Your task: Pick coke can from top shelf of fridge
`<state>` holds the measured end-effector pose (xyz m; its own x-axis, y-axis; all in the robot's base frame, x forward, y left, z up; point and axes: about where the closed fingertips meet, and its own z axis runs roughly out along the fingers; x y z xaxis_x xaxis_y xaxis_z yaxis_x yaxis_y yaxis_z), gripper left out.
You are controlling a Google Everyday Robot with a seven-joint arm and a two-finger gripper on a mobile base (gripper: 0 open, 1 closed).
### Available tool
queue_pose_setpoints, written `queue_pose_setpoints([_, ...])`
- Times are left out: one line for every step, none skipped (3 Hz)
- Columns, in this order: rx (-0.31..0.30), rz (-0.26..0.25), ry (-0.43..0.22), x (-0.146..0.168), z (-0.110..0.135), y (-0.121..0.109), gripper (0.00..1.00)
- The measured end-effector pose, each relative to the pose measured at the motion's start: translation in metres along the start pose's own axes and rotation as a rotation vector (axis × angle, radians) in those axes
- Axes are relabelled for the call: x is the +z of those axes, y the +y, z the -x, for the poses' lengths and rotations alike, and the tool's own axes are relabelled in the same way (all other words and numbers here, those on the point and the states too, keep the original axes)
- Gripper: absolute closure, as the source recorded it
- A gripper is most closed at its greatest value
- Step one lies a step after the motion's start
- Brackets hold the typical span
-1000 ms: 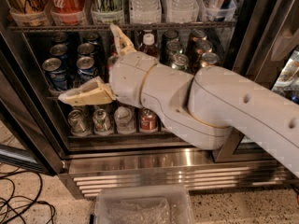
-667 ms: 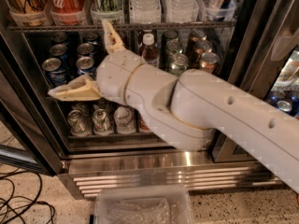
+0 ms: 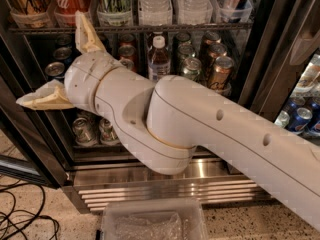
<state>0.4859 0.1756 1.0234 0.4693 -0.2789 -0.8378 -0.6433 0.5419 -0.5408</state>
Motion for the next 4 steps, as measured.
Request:
queue_pose_setpoints([0.023, -0.032, 0.004, 0.003, 0.001, -0.004, 0.00])
queue_pose_setpoints([0.108, -0.039, -0.052, 0.021, 0.033, 0.025, 0.00])
queue_pose_setpoints([0.110, -0.070, -0.033, 0.042, 0.042, 0.059, 0.00])
queue_pose_setpoints([0.027, -0.158, 0.066, 0.052, 0.033, 0.075, 0.00])
